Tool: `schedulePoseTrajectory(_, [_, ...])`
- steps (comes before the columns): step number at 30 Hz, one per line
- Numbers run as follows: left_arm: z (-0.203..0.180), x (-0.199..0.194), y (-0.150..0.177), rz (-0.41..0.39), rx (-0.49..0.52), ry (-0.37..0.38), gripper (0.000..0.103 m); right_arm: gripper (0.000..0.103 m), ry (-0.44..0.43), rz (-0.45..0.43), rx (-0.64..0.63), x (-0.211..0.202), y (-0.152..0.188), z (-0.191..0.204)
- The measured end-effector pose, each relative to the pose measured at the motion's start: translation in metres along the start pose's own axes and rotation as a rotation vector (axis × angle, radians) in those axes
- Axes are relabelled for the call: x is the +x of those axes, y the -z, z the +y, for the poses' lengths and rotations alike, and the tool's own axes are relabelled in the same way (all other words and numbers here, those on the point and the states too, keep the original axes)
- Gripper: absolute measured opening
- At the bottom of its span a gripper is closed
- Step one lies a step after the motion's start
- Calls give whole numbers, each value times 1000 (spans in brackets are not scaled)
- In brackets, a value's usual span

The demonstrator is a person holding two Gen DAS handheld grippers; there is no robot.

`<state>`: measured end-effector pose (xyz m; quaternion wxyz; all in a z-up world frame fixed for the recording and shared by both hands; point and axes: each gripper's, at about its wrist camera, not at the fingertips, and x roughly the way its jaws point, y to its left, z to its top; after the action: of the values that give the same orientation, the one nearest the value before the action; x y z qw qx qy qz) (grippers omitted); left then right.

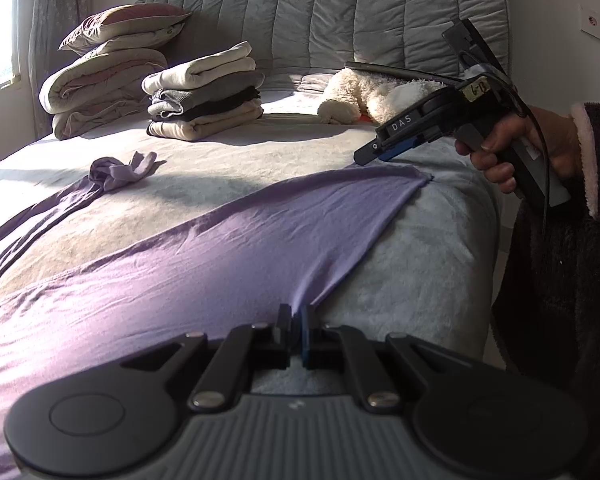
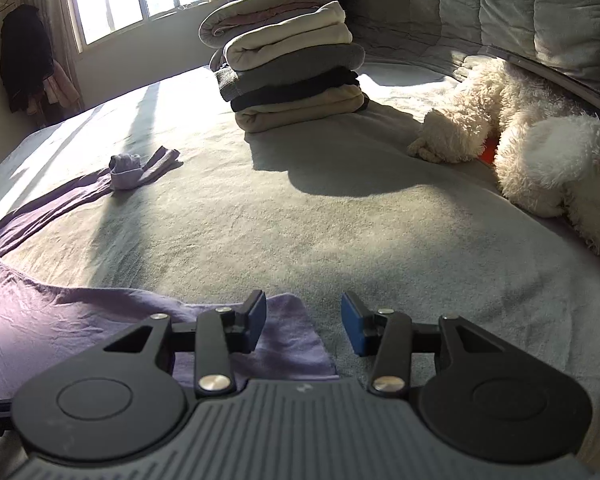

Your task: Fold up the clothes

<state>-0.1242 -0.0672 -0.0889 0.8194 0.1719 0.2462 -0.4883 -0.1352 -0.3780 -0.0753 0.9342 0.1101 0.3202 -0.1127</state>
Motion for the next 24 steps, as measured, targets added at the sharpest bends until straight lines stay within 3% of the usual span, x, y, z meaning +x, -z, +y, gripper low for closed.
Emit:
schedulePoseTrajectory(2, [0,0,0,0,-1,3,3,38,-9,-7,-59,5,2,6])
schedulePoseTrajectory(4, [1,0,0,-2,2,8,3,3,-9,-21,-132,6,6,13])
schedulePoseTrajectory(6, [0,0,1,-6,6,16,2,2,8,-44,-187,6,9,19])
schedulePoseTrajectory(9, [-1,1,1,-9,17,18,2,2,105,-107,-152,4,9,11])
schedulePoseTrajectory(12, [0,1,1,-10,16,22,2,2,144,-94,-135,14,12,4])
schedulePoseTrajectory(16, [-2,0,1,-15,18,9,6,6,191,-110,-231,17,16,17])
schedulePoseTrajectory(17, [-4,-1,1,-16,26,-1,6,9,187,-113,-223,15,15,17])
schedulePoseTrajectory(18, [-5,-2,1,-16,33,-10,9,18,186,-114,-210,13,13,17])
schedulePoseTrajectory(20, [-4,-6,0,-16,32,-15,24,37,206,-125,-191,6,10,18])
schedulePoseTrajectory(21, [-2,-8,-1,-19,26,-14,39,48,210,-143,-186,-1,10,21])
schedulePoseTrajectory(22, [1,-12,-2,-24,15,-10,47,52,195,-153,-187,-8,10,24])
schedulePoseTrajectory(24, [9,-18,-2,-33,-7,-23,50,52,159,-160,-197,-19,13,35])
